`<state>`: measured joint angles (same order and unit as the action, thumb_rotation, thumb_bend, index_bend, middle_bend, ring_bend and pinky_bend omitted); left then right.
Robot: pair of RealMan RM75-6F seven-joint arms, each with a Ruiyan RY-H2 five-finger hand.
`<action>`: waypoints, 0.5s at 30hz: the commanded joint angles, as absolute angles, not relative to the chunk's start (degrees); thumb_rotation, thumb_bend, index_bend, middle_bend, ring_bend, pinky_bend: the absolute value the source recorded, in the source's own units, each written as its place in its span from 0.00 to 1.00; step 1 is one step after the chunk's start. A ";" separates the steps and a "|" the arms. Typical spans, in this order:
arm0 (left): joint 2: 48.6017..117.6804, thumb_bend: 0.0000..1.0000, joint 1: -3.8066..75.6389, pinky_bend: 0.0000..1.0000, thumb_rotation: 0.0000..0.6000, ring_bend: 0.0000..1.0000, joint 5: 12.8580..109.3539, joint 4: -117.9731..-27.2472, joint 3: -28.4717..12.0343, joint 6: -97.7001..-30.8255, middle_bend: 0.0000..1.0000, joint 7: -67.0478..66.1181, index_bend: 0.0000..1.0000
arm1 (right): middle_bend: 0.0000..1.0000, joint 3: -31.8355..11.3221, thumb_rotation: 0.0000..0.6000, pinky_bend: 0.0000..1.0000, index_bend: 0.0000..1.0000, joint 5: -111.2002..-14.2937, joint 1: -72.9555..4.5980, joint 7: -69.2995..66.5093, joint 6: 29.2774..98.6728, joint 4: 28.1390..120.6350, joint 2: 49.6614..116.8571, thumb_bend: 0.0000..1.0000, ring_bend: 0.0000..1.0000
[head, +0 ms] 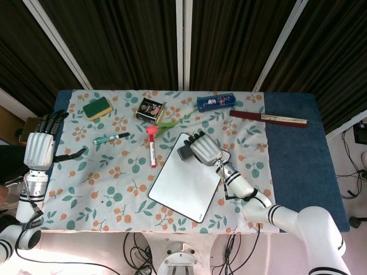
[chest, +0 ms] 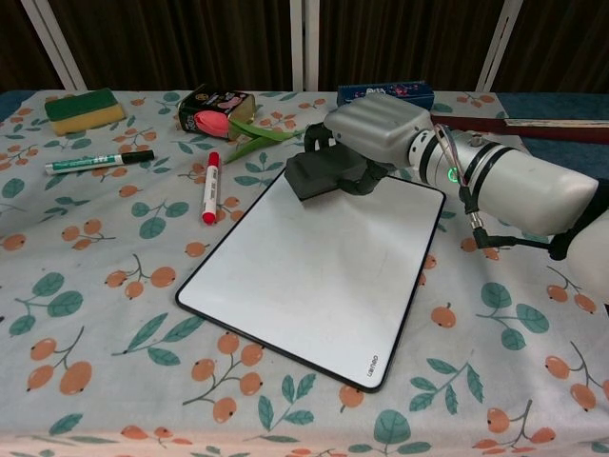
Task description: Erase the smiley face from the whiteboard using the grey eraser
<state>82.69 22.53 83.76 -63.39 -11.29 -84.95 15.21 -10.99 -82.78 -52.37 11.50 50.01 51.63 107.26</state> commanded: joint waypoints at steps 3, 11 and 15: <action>82.68 0.01 22.53 0.19 0.47 0.06 83.86 -63.64 -11.14 -84.85 0.12 15.07 0.13 | 0.63 -10.58 1.00 0.53 0.78 -81.51 -51.85 12.70 49.26 51.67 107.03 0.38 0.49; 82.64 0.01 22.72 0.19 0.47 0.05 84.06 -64.47 -11.14 -84.80 0.12 14.53 0.13 | 0.63 -8.87 1.00 0.53 0.78 -81.83 -51.25 12.83 48.97 54.56 105.04 0.38 0.49; 83.01 0.01 22.88 0.19 0.47 0.06 84.20 -64.42 -11.02 -84.71 0.12 14.00 0.13 | 0.63 -7.72 1.00 0.53 0.78 -82.52 -50.65 12.75 49.30 57.70 103.15 0.38 0.49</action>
